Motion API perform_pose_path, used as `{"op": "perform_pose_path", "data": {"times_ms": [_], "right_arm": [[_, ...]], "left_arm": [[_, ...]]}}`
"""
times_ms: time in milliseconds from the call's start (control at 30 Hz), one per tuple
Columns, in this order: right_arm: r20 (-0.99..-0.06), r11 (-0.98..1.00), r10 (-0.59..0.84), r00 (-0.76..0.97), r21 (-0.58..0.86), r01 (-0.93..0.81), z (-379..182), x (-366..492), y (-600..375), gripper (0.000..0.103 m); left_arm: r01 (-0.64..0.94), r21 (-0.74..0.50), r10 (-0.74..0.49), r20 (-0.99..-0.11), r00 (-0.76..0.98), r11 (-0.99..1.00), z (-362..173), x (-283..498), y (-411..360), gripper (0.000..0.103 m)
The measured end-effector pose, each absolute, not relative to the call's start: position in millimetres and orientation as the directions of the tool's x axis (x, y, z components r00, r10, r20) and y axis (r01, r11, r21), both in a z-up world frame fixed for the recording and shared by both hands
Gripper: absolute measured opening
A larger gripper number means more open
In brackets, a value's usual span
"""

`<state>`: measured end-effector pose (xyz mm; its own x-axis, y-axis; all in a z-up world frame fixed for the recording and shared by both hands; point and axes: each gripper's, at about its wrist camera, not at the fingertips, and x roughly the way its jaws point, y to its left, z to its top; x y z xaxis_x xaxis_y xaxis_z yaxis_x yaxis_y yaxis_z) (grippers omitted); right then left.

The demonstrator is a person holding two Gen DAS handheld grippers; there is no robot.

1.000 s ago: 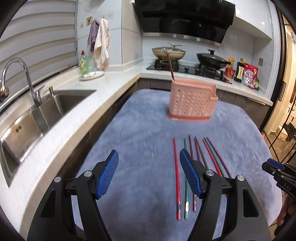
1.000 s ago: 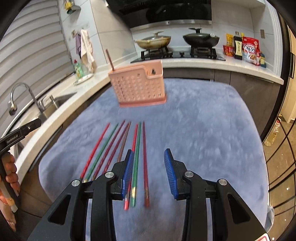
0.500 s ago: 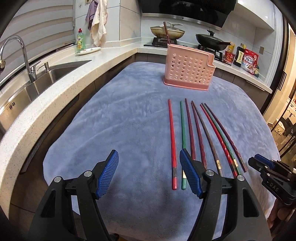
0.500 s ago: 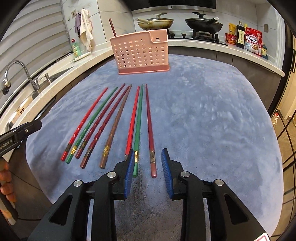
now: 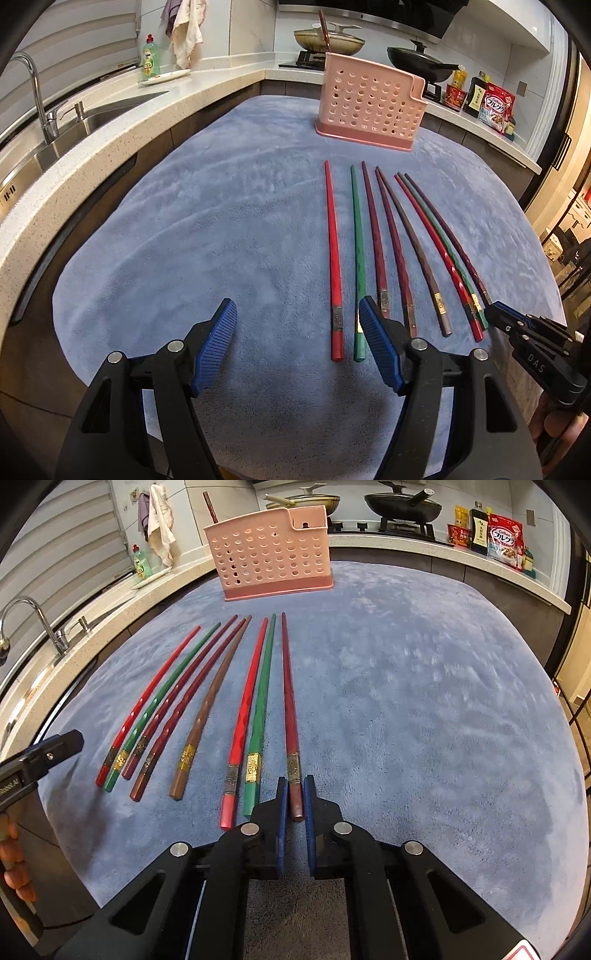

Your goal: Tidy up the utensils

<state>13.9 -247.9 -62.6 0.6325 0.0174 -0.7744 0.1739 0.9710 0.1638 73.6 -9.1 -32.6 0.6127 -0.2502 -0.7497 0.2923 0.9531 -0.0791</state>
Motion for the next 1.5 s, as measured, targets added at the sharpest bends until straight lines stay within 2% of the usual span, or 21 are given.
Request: {"op": "perform_pose_path", "data": {"times_ms": [500, 667, 767, 833, 867, 1167, 1500], "right_arm": [[-0.757, 0.966, 0.028, 0.652, 0.187, 0.176, -66.5, 11.3, -249.2, 0.008], [-0.758, 0.966, 0.027, 0.652, 0.187, 0.177, -66.4, 11.6, -249.1, 0.008], [-0.758, 0.967, 0.027, 0.651, 0.186, 0.176, -66.6, 11.5, -249.0, 0.008], [-0.760, 0.967, 0.026, 0.650, 0.183, 0.175, -66.6, 11.4, -248.6, 0.008], [-0.762, 0.968, 0.025, 0.647, 0.180, 0.175, -66.0, 11.3, -248.3, 0.007], [-0.762, 0.975, 0.021, 0.647, 0.159, 0.156, -47.3, 1.2, -246.4, 0.007], [-0.665, 0.972, -0.006, 0.746, 0.172, 0.161, 15.9, -12.1, -261.7, 0.007]], "left_arm": [[0.287, -0.042, -0.211, -0.779, 0.590, 0.957, -59.4, 78.6, -20.2, 0.053], [0.295, -0.042, -0.216, -0.778, 0.590, 0.955, -59.3, 78.4, -20.5, 0.038], [0.289, -0.050, -0.218, -0.779, 0.588, 0.956, -58.9, 79.4, -17.5, 0.026], [0.291, -0.065, -0.230, -0.782, 0.579, 0.955, -58.0, 80.7, -16.0, 0.013], [0.296, -0.081, -0.244, -0.784, 0.570, 0.952, -56.7, 81.7, -14.5, 0.012], [0.301, -0.113, -0.274, -0.773, 0.572, 0.947, -38.1, 76.9, -4.8, 0.009], [0.297, -0.133, -0.301, -0.707, 0.640, 0.946, 20.3, 73.5, 8.3, 0.006]]}}
